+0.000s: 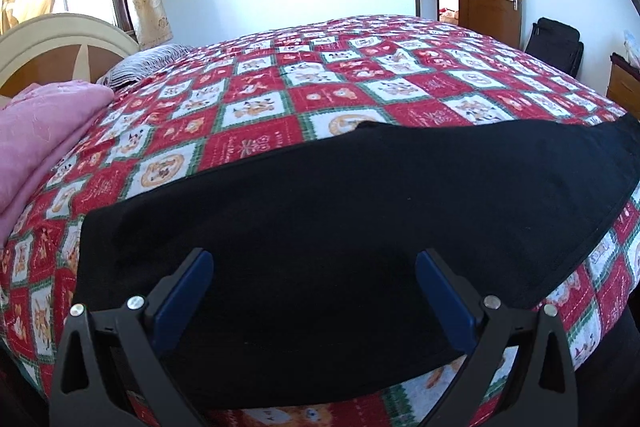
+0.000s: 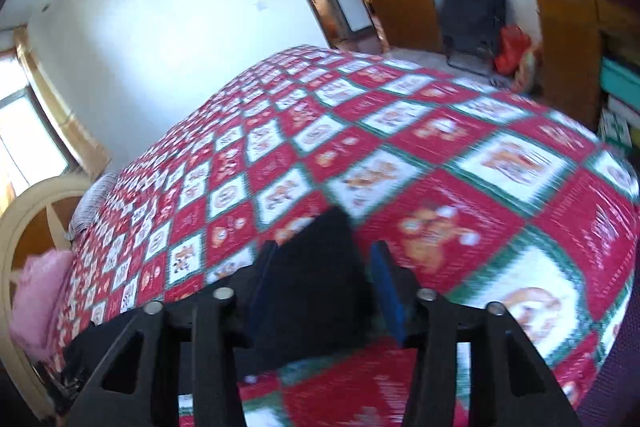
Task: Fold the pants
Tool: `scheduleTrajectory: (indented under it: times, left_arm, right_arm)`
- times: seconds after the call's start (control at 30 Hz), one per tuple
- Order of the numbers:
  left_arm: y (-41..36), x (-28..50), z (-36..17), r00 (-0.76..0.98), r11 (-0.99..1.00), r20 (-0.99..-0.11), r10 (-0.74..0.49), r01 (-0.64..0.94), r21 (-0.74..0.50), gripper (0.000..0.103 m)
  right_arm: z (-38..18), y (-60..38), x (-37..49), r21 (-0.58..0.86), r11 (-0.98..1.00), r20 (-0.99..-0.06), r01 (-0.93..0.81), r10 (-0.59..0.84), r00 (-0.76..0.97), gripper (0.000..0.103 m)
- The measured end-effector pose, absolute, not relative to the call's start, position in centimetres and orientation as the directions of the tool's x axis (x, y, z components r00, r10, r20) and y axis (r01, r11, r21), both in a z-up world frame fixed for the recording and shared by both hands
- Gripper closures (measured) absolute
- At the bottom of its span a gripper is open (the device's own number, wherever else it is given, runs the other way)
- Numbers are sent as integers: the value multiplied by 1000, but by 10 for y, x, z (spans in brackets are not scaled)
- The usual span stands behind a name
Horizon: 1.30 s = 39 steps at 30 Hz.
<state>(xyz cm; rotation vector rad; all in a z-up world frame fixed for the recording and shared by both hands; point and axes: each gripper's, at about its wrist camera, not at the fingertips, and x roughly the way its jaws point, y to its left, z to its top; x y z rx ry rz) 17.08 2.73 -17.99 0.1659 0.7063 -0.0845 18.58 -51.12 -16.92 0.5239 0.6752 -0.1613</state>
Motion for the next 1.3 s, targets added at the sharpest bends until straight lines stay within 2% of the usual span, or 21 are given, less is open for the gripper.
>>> scheduleTrajectory:
  times: [0.2, 0.33, 0.4, 0.47, 0.57, 0.67, 0.8, 1.07, 1.13, 1.17, 1.2, 1.23, 1.3]
  left_arm:
    - [17, 169, -178, 758, 983, -651, -28, 141, 121, 0]
    - [14, 169, -180, 755, 980, -655, -23, 147, 135, 0]
    - [18, 169, -180, 756, 984, -654, -29, 138, 115, 0]
    - [20, 169, -181, 749, 986, -661, -33, 133, 102, 0]
    - [18, 169, -182, 747, 983, -664, -26, 138, 117, 0]
    - [17, 168, -180, 749, 984, -662, -33, 140, 110, 0]
    - [15, 167, -179, 752, 984, -658, -36, 143, 109, 0]
    - [18, 165, -180, 747, 986, -663, -39, 137, 97, 0]
    - [20, 165, -179, 748, 987, -663, -37, 133, 94, 0]
    - [21, 165, -179, 748, 987, -663, -36, 130, 93, 0]
    - [22, 166, -179, 746, 988, -665, -37, 129, 90, 0]
    - [22, 167, -179, 744, 988, -667, -39, 130, 88, 0]
    - [24, 168, -178, 748, 986, -664, -28, 129, 103, 0]
  right_arm:
    - [-185, -510, 198, 402, 876, -680, 265, 92, 727, 60]
    - [-190, -512, 200, 450, 859, -665, 245, 139, 734, 62]
    - [-188, -506, 201, 397, 883, -692, 251, 108, 714, 78]
    - [-184, -504, 200, 363, 897, -688, 253, 76, 721, 89]
    - [-175, -500, 205, 364, 902, -665, 232, 77, 743, 94]
    - [-169, -498, 211, 358, 908, -647, 220, 71, 759, 94]
    - [-175, -501, 213, 288, 916, -691, 281, -4, 723, 94]
    - [-199, -518, 210, 348, 892, -709, 288, 50, 703, 94]
    - [-195, -521, 209, 357, 888, -715, 290, 60, 697, 90]
    - [-192, -522, 207, 351, 888, -713, 295, 49, 700, 78]
    - [-189, -523, 206, 347, 889, -706, 298, 38, 708, 61]
    - [-187, -524, 205, 349, 888, -698, 299, 34, 715, 54]
    - [-188, -527, 208, 359, 885, -700, 295, 46, 713, 50]
